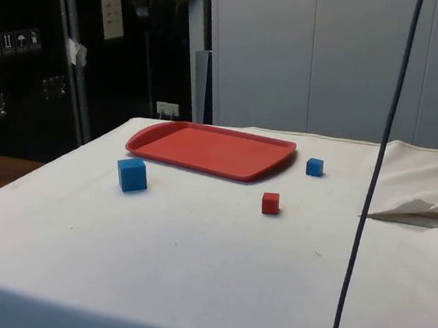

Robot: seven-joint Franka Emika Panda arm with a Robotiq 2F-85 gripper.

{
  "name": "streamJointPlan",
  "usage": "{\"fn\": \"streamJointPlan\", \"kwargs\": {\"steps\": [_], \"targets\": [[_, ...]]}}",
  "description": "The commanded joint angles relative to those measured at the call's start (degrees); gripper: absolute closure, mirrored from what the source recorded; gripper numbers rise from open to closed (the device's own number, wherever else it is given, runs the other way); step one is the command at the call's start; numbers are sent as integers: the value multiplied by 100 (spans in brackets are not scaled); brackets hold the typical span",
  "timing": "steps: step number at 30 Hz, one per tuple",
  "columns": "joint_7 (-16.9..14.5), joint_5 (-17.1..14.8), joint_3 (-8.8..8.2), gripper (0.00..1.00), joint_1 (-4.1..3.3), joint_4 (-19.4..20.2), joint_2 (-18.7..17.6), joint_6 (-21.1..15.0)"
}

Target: Pick up the largest block and place it onto the tray.

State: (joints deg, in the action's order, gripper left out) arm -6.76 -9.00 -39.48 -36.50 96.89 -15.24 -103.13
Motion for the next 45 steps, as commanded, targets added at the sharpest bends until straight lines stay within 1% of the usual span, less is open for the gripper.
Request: {"fn": "streamJointPlan", "kwargs": {"steps": [1,4,5,6,7,10,13,14,15,17,20,21,22,23,26,30,31,32,35,38,39,40,41,43,45], "targets": [[-52,-109,23,0,46,-86,-138,-40],[-92,-264,23,0,74,-229,-372,-166],[-57,-155,0,0,40,-160,-269,-126],[-80,-241,0,0,52,-241,-395,-189],[-109,-338,23,0,86,-304,-481,-229],[-120,-441,23,0,97,-390,-625,-327],[-120,-573,40,0,92,-470,-802,-481],[-109,-521,11,0,69,-458,-779,-453],[-115,-607,46,0,86,-476,-842,-527],[-115,-653,63,0,80,-481,-911,-596],[-126,-710,92,0,92,-447,-1003,-710],[-138,-745,92,0,86,-430,-1066,-762],[-109,-699,69,0,69,-458,-1071,-699],[-143,-762,92,0,86,-418,-1100,-791],[-160,-808,92,0,86,-390,-1192,-865],[-143,-911,109,0,115,-384,-1398,-1008],[-132,-831,69,0,74,-372,-1335,-951],[-143,-945,109,0,126,-395,-1444,-1031],[-132,-1066,109,0,143,-424,-1587,-1112],[-120,-1255,115,0,178,-476,-1782,-1192],[-120,-1306,115,0,183,-498,-1828,-1203],[-126,-1238,69,0,138,-464,-1788,-1192],[-126,-1358,115,0,201,-521,-1879,-1220],[-138,-1536,115,0,229,-602,-2023,-1272],[-138,-1644,115,0,246,-659,-2126,-1306]]}}
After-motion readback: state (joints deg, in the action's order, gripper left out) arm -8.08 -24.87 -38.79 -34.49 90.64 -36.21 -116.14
